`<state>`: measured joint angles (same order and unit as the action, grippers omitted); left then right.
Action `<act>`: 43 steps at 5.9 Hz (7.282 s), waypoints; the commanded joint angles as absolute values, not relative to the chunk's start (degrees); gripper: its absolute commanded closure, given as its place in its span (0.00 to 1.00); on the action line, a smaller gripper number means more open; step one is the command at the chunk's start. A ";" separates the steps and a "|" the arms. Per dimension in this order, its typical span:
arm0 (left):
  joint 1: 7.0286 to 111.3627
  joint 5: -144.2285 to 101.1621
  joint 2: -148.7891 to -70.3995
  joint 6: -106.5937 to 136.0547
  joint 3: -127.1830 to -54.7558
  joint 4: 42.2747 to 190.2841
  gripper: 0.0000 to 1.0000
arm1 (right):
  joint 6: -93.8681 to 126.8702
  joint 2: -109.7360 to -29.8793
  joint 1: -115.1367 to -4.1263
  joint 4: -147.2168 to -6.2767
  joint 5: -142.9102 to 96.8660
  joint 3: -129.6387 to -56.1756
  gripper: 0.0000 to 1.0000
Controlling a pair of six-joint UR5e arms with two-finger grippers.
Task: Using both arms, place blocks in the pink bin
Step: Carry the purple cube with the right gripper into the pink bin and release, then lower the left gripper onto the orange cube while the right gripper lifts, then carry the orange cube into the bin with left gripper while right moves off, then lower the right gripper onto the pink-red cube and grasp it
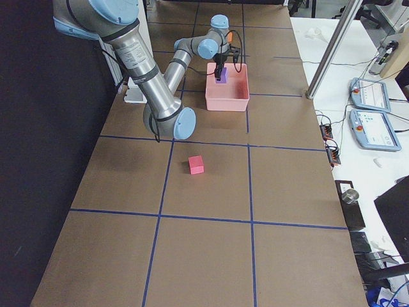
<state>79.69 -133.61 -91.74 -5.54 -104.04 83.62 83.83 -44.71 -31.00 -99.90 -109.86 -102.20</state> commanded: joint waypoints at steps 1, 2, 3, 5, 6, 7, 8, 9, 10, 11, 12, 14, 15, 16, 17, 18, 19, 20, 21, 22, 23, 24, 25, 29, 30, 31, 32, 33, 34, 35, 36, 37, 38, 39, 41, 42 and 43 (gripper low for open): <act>77.88 -133.68 -92.20 -5.45 -101.97 90.92 0.00 | 85.61 -39.47 -29.18 -100.55 -108.72 -97.04 0.00; 73.09 -133.42 -92.11 -4.41 -101.87 93.75 0.00 | 82.56 -39.55 -29.35 -101.50 -108.72 -97.38 0.00; 69.64 -132.90 -92.02 2.31 -101.00 98.30 0.00 | 75.66 -40.16 -30.40 -105.17 -108.98 -99.47 0.00; 62.87 -130.01 -92.02 2.37 -90.06 124.40 0.00 | 72.26 -45.77 -31.72 -105.38 -109.25 -105.44 0.00; 62.58 -130.51 -92.02 1.33 -89.13 125.93 0.00 | 72.25 -46.40 -31.82 -105.29 -109.34 -105.90 0.00; 62.49 -131.21 -91.41 -1.55 -89.64 126.12 0.00 | 72.25 -46.58 -31.82 -105.38 -109.34 -106.17 0.00; 62.49 -134.35 -90.97 -2.19 -89.82 126.12 0.00 | 72.25 -46.84 -31.82 -105.29 -109.25 -106.26 0.00; 62.14 -134.47 -90.44 -2.28 -90.00 126.30 0.00 | 72.25 -47.37 -31.82 -105.38 -109.25 -106.69 0.00; 60.75 -134.56 -89.83 -2.46 -90.00 126.30 0.00 | 72.25 -48.24 -31.82 -105.38 -109.25 -107.66 0.00; 60.30 -134.56 -89.56 -2.63 -89.91 126.30 0.00 | 72.25 -48.69 -31.82 -105.29 -109.25 -108.01 0.00; 58.55 -134.56 -89.56 -2.55 -89.39 126.12 0.00 | 72.25 -49.30 -31.82 -105.29 -109.34 -108.28 0.00; 56.35 -134.12 -89.91 -2.03 -88.86 125.42 0.02 | 72.25 -49.57 -31.82 -105.21 -109.34 -108.46 0.00; 56.25 -134.03 -90.17 -2.02 -88.07 125.25 0.07 | 72.25 -49.74 -31.82 -105.12 -109.42 -108.46 0.00; 55.38 -133.77 -90.35 -2.02 -87.54 124.98 0.12 | 72.25 -50.01 -31.82 -105.03 -109.42 -108.46 0.00; 55.28 -133.86 -90.35 -2.02 -87.54 124.98 0.26 | 72.16 -50.18 -31.90 -105.03 -109.42 -108.72 0.00; 55.37 -134.03 -90.35 -1.76 -87.97 124.89 0.60 | 71.20 -50.36 -31.99 -105.03 -109.42 -109.07 0.00; 55.72 -134.21 -91.05 -1.76 -89.54 121.93 0.61 | 69.63 -50.45 -32.95 -105.12 -109.51 -109.42 0.00; 57.90 -133.95 -93.66 -1.76 -91.47 116.77 0.62 | 67.00 -51.15 -33.74 -105.29 -109.69 -109.42 0.00; 61.31 -133.86 -98.22 -1.76 -92.36 111.67 0.62 | 62.88 -52.28 -35.40 -105.29 -110.04 -110.21 0.00; 62.13 -133.77 -102.61 2.24 -95.42 104.49 0.61 | 58.06 -55.69 -38.55 -105.21 -113.87 -112.48 0.00; 61.96 -133.68 -108.40 11.16 -98.06 98.85 0.61 | 51.22 -59.90 -41.37 -105.12 -115.65 -115.72 0.00; 60.92 -133.25 -114.90 20.82 -99.13 94.79 0.60 | 43.76 -64.38 -43.14 -104.86 -115.92 -118.62 0.00; 55.43 -130.11 -119.48 31.10 -101.23 90.92 0.59 | 38.03 -68.69 -45.50 -104.77 -116.45 -121.26 0.00; 34.47 -112.43 -134.99 55.89 -97.22 86.48 0.00 | 20.82 -92.64 -55.02 -88.96 -123.31 -124.46 0.00; 34.45 -112.59 -134.48 55.90 -97.82 86.57 0.00 | 27.53 -96.73 -54.93 -84.51 -123.05 -124.11 0.00; 34.37 -112.59 -134.47 55.99 -98.00 86.49 0.00 | 31.08 -99.73 -54.67 -77.07 -123.13 -121.23 0.00; 34.37 -112.59 -134.47 55.99 -98.09 86.48 0.00 | 36.77 -100.97 -52.32 -70.21 -122.79 -117.90 0.00; 34.37 -112.59 -134.47 55.99 -98.09 86.48 0.00 | 40.39 -101.07 -49.08 -67.00 -121.04 -115.77 0.00; 34.37 -112.59 -134.47 55.99 -98.09 86.48 0.00 | 40.34 -101.16 -46.61 -66.62 -119.63 -113.84 0.00; 34.37 -112.41 -134.39 56.07 -98.17 86.48 0.00 | 39.12 -103.25 -45.89 -66.62 -119.53 -113.56 0.00; 34.37 -112.33 -134.38 56.07 -98.17 86.48 0.00 | 35.81 -104.40 -45.88 -66.62 -119.44 -113.47 0.00; 34.37 -112.32 -134.38 56.07 -98.26 86.48 0.00 | 35.60 -104.41 -45.79 -66.62 -119.53 -112.86 0.00; 34.37 -112.24 -134.38 56.07 -98.52 86.48 0.00 | 35.07 -104.41 -44.66 -66.62 -119.53 -111.02 0.00; 34.37 -112.24 -134.38 56.07 -98.61 86.48 0.00 | 34.63 -104.15 -43.87 -66.62 -119.53 -109.53 0.01; 34.37 -112.24 -133.86 55.99 -98.70 86.48 0.00 | 34.54 -103.80 -42.19 -66.62 -119.53 -108.46 0.35; 34.37 -112.32 -133.16 55.90 -99.83 86.48 0.00 | 34.54 -102.84 -42.19 -66.71 -119.88 -108.46 0.65; 34.37 -112.41 -131.94 55.55 -101.24 86.48 0.00 | 35.15 -101.70 -42.27 -66.97 -120.32 -110.37 0.74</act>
<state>34.37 -112.33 -132.94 55.81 -100.05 86.49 34.74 -102.69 -42.26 -66.77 -119.94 -109.09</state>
